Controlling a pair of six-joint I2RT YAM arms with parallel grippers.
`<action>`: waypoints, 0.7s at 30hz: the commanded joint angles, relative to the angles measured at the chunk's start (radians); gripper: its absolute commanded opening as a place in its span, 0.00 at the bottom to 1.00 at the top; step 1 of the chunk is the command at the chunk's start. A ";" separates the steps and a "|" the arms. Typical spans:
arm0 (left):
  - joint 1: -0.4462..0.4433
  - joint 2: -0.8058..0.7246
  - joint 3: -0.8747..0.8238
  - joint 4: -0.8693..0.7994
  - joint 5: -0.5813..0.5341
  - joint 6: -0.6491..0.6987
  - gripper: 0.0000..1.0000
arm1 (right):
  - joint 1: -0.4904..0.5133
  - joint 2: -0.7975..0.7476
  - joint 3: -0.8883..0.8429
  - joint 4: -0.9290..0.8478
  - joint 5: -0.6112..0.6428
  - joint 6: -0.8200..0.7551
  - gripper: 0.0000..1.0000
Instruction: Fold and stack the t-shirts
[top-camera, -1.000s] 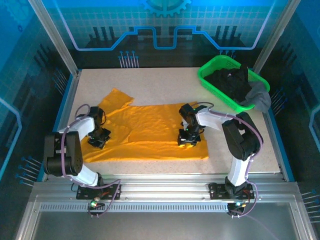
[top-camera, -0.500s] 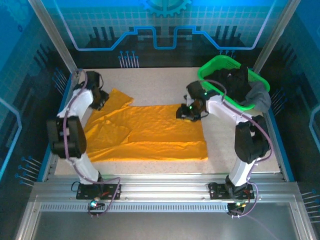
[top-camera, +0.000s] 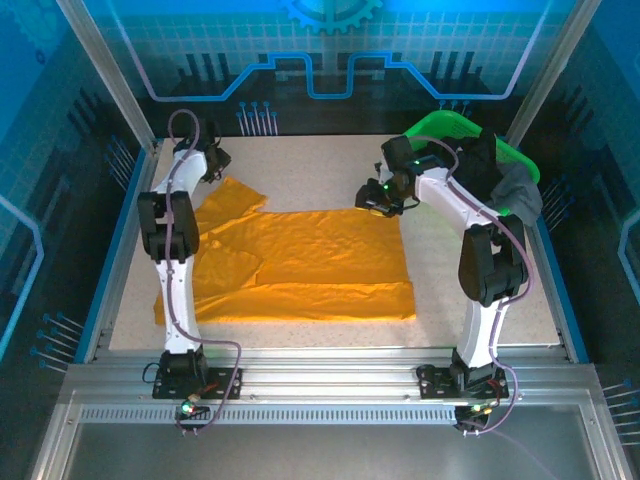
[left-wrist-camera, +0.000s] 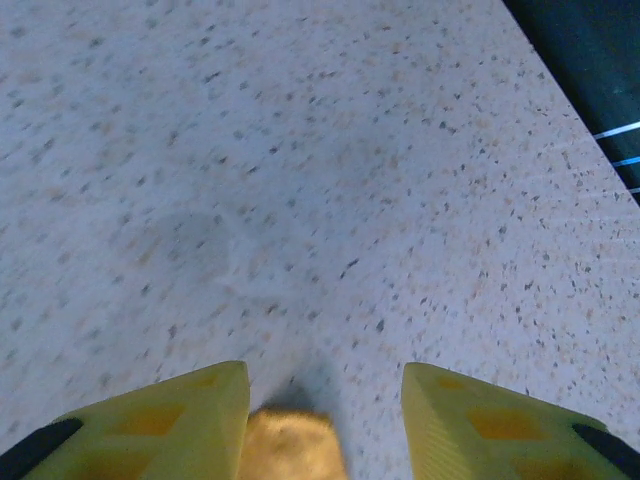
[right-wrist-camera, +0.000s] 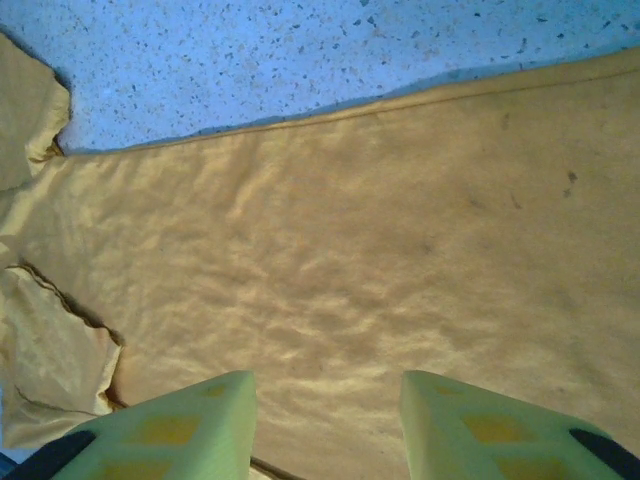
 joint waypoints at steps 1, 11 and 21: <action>-0.017 0.051 0.092 -0.084 -0.029 0.061 0.47 | -0.022 -0.029 -0.032 -0.005 -0.013 0.030 0.44; -0.048 0.144 0.221 -0.261 -0.037 0.081 0.51 | -0.035 -0.021 -0.042 0.012 -0.022 0.030 0.44; -0.051 0.268 0.396 -0.558 0.020 0.041 0.38 | -0.044 -0.031 -0.061 0.024 -0.011 0.033 0.44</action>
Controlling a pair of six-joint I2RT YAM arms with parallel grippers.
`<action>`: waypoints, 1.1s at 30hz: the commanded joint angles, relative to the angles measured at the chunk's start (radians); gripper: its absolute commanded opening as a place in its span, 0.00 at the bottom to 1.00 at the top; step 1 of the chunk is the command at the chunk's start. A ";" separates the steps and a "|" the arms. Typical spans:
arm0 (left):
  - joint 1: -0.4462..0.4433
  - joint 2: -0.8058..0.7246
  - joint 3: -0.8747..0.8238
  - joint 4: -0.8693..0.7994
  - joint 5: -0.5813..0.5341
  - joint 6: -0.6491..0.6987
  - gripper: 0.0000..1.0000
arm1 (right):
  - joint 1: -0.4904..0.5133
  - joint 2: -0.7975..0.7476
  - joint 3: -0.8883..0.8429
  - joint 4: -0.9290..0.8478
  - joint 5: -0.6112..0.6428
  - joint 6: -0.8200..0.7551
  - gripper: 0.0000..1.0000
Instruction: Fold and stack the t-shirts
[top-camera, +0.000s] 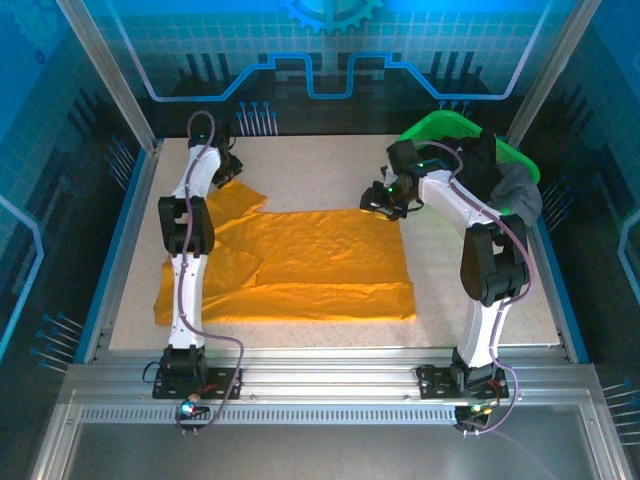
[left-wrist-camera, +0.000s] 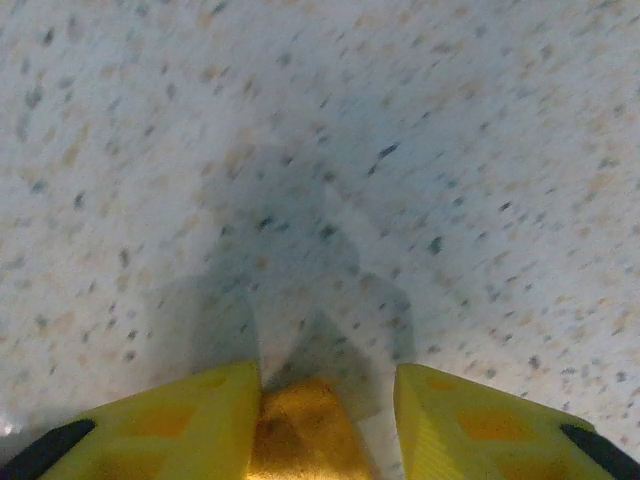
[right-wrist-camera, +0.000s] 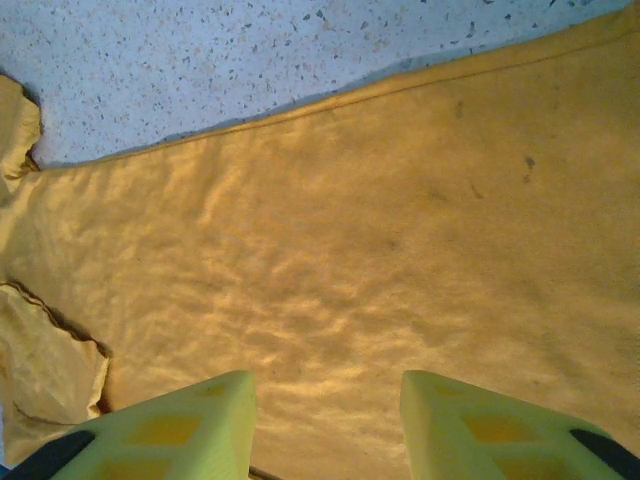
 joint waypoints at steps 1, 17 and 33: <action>-0.007 0.033 0.000 -0.150 0.036 -0.007 0.35 | -0.020 -0.029 -0.020 0.006 -0.004 0.010 0.44; -0.079 -0.238 -0.139 -0.039 -0.047 0.047 0.00 | -0.088 0.073 -0.017 0.060 0.406 0.242 0.43; -0.107 -0.561 -0.570 0.053 0.063 0.038 0.00 | -0.100 0.437 0.369 -0.061 0.382 0.012 0.37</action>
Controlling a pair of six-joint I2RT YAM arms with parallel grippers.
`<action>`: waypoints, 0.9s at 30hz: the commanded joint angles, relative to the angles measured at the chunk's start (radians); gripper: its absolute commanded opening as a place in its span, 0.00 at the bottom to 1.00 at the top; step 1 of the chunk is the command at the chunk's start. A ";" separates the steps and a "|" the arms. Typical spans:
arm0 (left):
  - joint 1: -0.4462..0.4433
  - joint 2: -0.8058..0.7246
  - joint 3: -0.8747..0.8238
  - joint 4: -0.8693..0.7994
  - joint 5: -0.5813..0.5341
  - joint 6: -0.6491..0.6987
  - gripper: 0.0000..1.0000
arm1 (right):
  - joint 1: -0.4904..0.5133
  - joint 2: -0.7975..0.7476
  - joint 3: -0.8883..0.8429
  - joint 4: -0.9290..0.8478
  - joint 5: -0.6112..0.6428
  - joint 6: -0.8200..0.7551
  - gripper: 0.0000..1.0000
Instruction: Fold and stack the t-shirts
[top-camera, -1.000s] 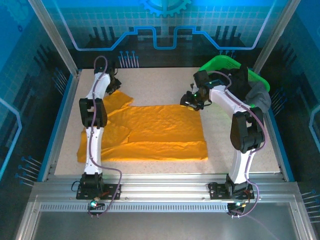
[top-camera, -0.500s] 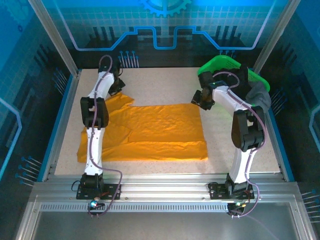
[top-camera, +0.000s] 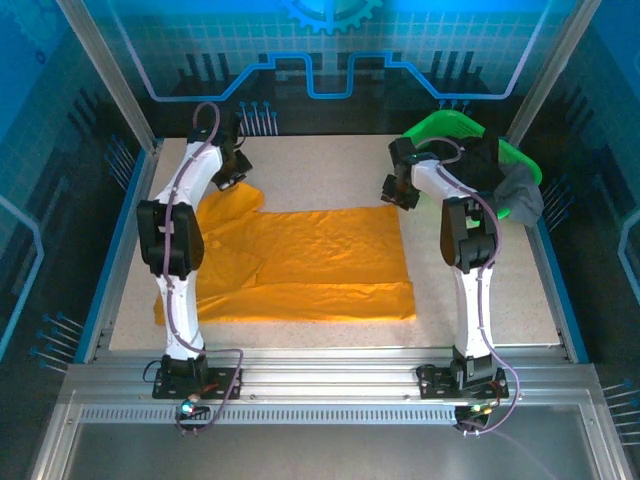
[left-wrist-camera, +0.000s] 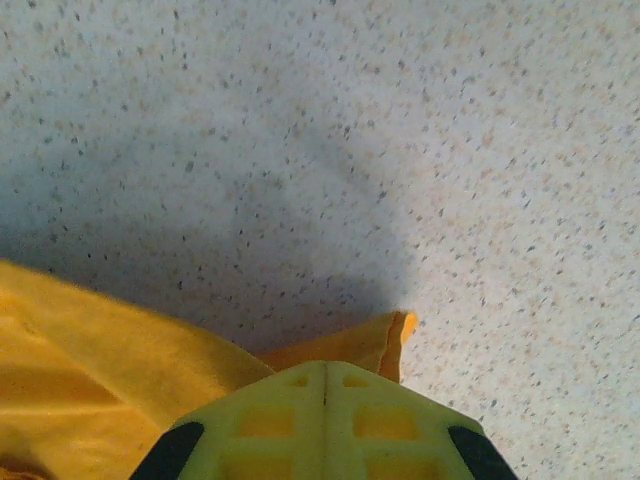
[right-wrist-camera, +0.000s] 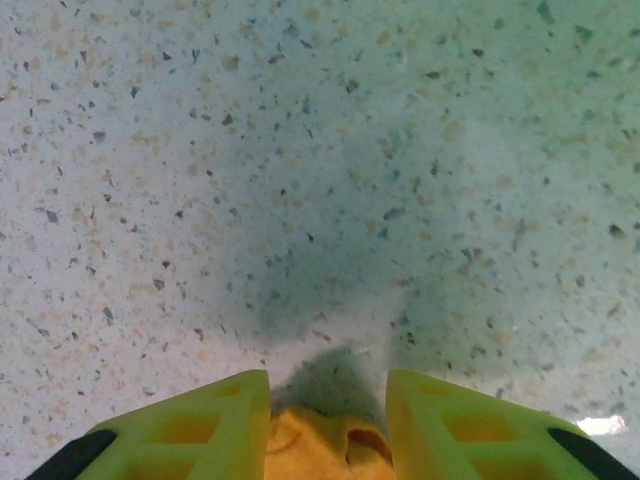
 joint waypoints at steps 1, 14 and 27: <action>0.002 -0.048 -0.034 0.006 0.040 0.008 0.00 | -0.011 0.053 0.060 -0.057 0.013 -0.070 0.36; 0.000 -0.059 -0.033 -0.015 0.044 -0.006 0.00 | -0.011 0.038 0.033 -0.059 0.003 -0.114 0.15; -0.003 -0.210 -0.156 -0.030 0.036 -0.012 0.00 | -0.006 -0.063 0.038 -0.044 -0.004 -0.197 0.00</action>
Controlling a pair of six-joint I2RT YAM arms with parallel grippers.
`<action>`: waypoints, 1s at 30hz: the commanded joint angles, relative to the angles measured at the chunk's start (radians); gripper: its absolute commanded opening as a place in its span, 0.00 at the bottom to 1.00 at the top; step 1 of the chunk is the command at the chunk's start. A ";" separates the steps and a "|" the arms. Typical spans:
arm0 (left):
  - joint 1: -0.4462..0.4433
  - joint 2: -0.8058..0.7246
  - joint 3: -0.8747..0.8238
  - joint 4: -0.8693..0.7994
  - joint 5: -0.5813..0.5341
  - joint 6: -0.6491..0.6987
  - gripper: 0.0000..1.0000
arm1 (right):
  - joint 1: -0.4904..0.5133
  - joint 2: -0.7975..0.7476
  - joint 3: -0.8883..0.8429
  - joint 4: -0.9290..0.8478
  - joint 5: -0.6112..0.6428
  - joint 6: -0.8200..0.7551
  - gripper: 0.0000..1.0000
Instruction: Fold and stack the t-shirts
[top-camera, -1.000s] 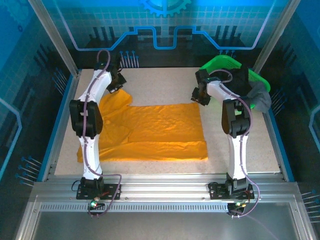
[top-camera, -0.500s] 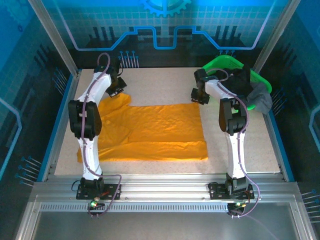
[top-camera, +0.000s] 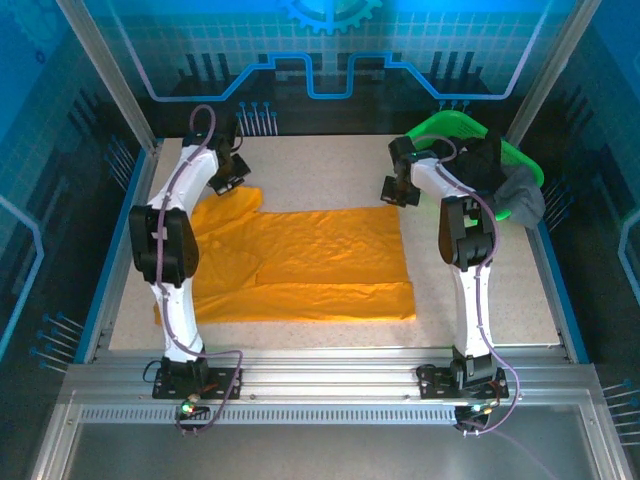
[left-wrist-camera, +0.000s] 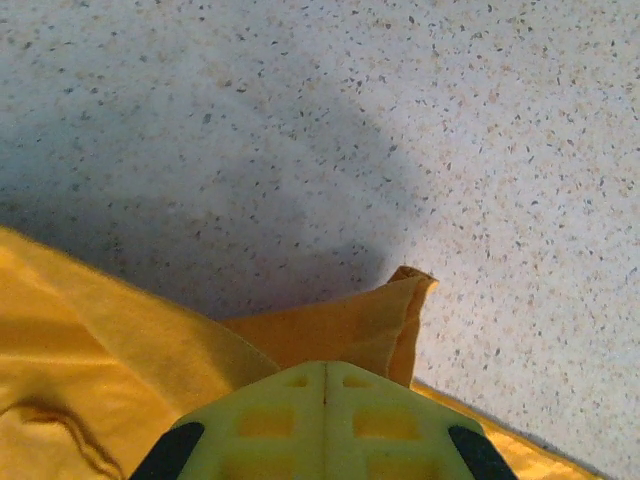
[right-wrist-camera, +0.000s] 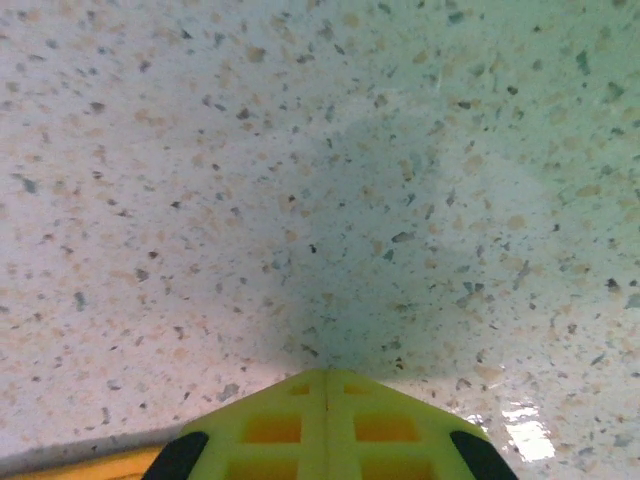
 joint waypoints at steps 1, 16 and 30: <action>-0.003 -0.125 -0.076 -0.022 0.010 -0.009 0.00 | -0.002 -0.087 -0.002 -0.008 -0.011 -0.045 0.00; -0.003 -0.553 -0.461 -0.072 -0.023 -0.024 0.00 | 0.012 -0.301 -0.245 0.071 -0.032 -0.090 0.00; -0.003 -0.978 -0.759 -0.260 -0.085 -0.083 0.00 | 0.086 -0.657 -0.690 0.100 -0.034 -0.017 0.00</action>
